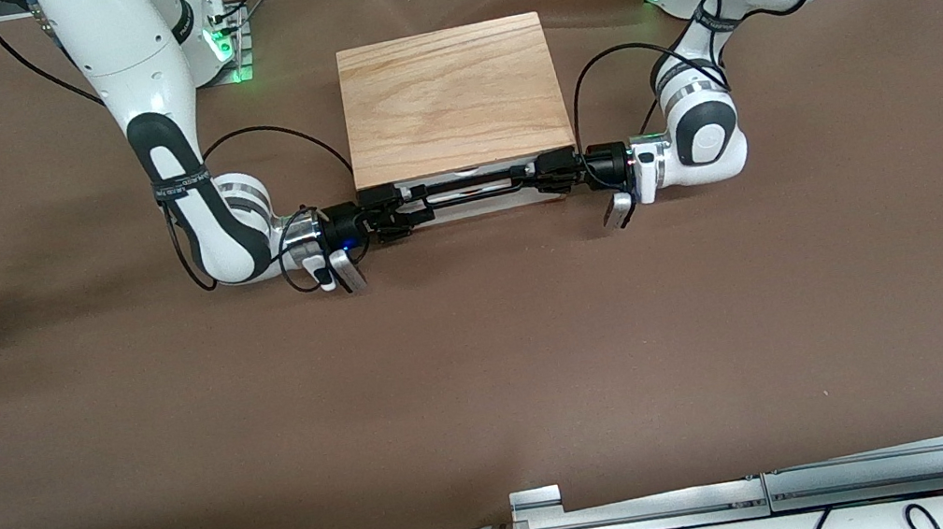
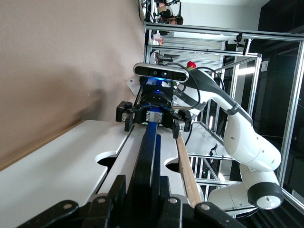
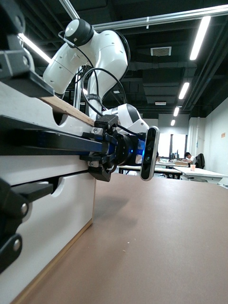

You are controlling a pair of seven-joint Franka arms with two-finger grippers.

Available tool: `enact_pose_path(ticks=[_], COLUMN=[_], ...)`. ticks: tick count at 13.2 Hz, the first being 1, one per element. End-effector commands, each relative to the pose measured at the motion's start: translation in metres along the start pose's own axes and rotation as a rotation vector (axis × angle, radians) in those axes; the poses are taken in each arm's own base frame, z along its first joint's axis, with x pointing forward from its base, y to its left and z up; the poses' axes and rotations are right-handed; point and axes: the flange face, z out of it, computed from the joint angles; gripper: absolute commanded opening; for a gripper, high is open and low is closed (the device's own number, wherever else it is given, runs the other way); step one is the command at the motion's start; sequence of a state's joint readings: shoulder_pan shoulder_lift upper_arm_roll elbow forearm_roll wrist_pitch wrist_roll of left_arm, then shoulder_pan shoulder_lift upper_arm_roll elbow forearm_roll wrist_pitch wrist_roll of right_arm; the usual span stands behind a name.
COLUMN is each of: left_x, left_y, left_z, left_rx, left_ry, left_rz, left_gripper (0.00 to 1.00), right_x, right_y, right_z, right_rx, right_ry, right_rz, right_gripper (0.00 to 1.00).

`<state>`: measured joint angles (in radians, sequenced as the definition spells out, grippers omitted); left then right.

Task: Pull top drawer with both arms simultaneously
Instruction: 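Close the left gripper and the right gripper on the black handle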

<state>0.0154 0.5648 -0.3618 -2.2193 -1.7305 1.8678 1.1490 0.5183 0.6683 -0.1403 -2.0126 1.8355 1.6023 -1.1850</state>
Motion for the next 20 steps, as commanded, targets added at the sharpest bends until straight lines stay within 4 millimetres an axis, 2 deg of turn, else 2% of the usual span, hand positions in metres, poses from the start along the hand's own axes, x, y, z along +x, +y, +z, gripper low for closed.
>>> enact_pose_path(ticks=[1, 4, 7, 8, 9, 15, 20], left_x=[-0.007, -0.007, -0.007, -0.007, -0.007, -0.006, -0.003], left_y=[0.014, 0.014, 0.014, 0.014, 0.014, 0.014, 0.015], left_z=[0.012, 0.012, 0.011, 0.011, 0.011, 0.010, 0.007], left_rx=[-0.013, -0.013, -0.013, -0.013, -0.013, -0.013, -0.011], left_ry=[-0.031, -0.031, -0.030, -0.030, -0.030, -0.027, -0.027], left_rz=[-0.027, -0.027, -0.034, -0.035, -0.033, -0.035, -0.065], left_gripper=[0.00, 0.00, 0.00, 0.00, 0.00, 0.00, 0.00], right_x=[-0.005, -0.003, -0.002, -0.002, -0.001, 0.004, 0.032], right_y=[-0.012, -0.011, -0.010, -0.010, -0.010, -0.011, -0.021], right_z=[-0.001, 0.000, -0.001, -0.001, -0.002, -0.006, -0.016], right_rx=[0.014, 0.009, 0.009, 0.009, 0.010, 0.010, 0.012], right_ry=[0.012, 0.013, 0.016, 0.016, 0.017, 0.025, 0.052], right_rz=[-0.043, -0.057, -0.057, -0.054, -0.045, -0.060, -0.088], right_gripper=[0.63, 0.49, 0.39, 0.19, 0.10, 0.06, 0.06])
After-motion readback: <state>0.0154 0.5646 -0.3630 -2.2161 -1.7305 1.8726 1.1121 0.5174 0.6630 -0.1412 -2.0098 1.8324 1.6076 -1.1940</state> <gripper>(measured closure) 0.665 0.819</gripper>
